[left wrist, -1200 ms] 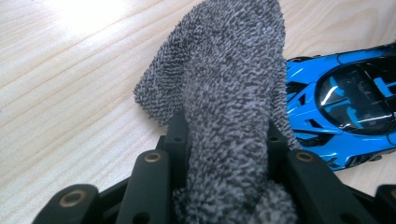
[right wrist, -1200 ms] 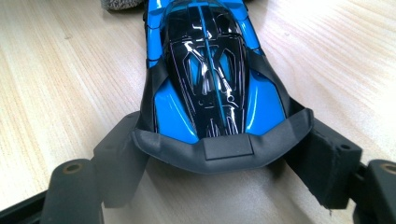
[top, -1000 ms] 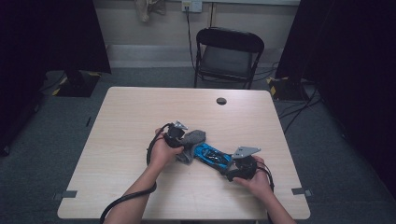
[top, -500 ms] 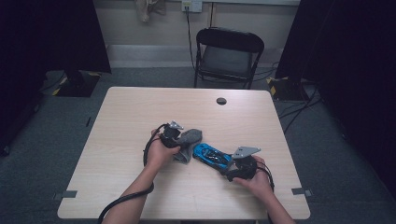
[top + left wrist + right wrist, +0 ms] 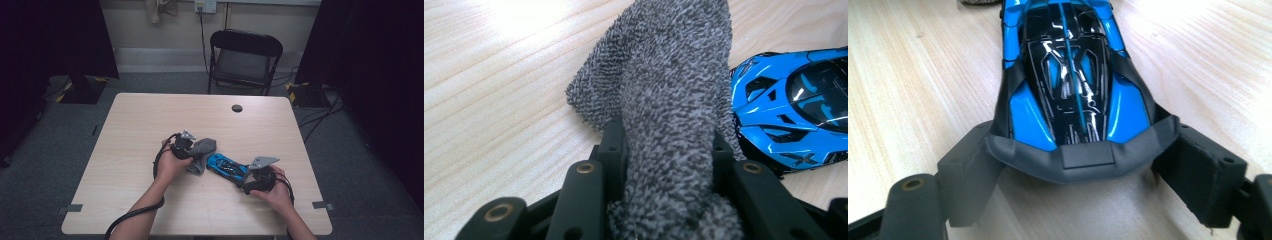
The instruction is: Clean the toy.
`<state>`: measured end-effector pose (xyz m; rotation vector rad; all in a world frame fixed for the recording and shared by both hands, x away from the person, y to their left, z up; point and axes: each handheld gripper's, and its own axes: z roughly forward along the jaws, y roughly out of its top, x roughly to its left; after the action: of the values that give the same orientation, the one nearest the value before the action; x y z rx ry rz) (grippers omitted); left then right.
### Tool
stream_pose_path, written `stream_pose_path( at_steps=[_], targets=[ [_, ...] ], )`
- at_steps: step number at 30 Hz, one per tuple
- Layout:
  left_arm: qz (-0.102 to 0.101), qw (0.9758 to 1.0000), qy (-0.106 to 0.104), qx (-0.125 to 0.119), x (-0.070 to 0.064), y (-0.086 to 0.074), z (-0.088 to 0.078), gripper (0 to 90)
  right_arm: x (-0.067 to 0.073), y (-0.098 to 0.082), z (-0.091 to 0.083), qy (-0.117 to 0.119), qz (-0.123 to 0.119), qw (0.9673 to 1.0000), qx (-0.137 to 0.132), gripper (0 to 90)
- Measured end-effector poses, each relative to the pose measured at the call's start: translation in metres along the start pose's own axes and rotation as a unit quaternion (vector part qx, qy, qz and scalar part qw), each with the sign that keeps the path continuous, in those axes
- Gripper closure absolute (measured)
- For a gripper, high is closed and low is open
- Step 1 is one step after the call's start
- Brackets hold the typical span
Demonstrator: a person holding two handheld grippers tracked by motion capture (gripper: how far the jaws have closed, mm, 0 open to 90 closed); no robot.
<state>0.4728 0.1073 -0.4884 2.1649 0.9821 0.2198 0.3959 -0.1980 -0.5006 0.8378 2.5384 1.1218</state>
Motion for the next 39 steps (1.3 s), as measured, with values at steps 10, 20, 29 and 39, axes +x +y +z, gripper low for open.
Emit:
stream_pose_path(
  at_steps=[10,20,29,39],
  targets=[
    [0.0,1.0,-0.001,-0.001,-0.001,0.0,0.001,64.0,-0.001,0.005,-0.003,0.003,0.007,1.0,0.002,15.4],
    [0.001,1.0,-0.005,-0.005,-0.001,-0.001,-0.005,64.6,-0.003,0.011,-0.012,0.012,0.015,0.9998,-0.007,17.0],
    [0.035,0.9988,-0.024,-0.024,-0.011,0.001,-0.036,64.9,-0.009,0.02,-0.03,0.016,0.042,0.9985,-0.031,20.5],
    [0.075,0.9934,-0.085,-0.018,-0.056,-0.011,-0.055,64.9,-0.016,0.029,-0.019,-0.006,0.071,0.9973,-0.013,26.6]
  ],
)
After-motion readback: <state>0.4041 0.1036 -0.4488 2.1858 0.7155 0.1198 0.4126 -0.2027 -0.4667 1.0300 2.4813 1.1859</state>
